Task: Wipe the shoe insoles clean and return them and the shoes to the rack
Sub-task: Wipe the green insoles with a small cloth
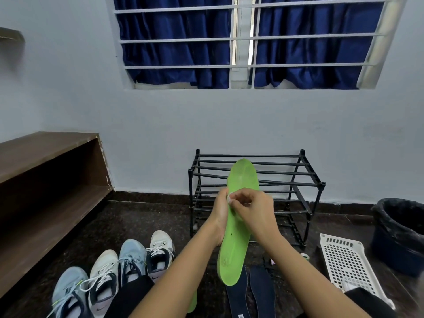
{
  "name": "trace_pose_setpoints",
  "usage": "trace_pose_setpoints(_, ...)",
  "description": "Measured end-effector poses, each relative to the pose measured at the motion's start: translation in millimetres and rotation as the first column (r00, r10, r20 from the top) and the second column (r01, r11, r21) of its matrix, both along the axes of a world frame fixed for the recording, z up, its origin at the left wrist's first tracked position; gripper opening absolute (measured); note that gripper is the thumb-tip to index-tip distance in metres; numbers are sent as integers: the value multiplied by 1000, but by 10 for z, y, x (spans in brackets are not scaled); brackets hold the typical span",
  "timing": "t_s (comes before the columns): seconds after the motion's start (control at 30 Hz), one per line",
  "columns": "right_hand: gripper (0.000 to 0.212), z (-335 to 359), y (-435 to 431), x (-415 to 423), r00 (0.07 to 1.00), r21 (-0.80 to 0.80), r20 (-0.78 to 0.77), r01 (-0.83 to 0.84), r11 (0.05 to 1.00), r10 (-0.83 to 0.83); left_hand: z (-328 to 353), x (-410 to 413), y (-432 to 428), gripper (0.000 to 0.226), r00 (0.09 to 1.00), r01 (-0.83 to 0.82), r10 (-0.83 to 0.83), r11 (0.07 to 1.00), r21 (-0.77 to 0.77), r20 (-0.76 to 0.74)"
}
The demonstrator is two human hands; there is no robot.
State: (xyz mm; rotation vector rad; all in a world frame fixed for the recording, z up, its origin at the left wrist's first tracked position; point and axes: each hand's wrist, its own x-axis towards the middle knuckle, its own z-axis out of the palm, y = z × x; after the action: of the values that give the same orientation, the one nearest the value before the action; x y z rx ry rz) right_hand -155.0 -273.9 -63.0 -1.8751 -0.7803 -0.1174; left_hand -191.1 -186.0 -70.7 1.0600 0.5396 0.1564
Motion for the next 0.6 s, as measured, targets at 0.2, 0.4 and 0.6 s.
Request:
trace_pose_setpoints(0.2,14,-4,-21,36,997,3,11,77,997,-77,8,-19,-110,42,998,59,-59,998,-13,10)
trace_pose_setpoints(0.4,15,-40,32,-151,1000,-12,-20,9,1000,-9,20,-23,58,59,999,-46,47,999,13,-16)
trace_pose_setpoints(0.6,15,-55,72,-169,997,15,-65,-31,999,32,25,-18,114,60,998,-62,62,998,-1,-21)
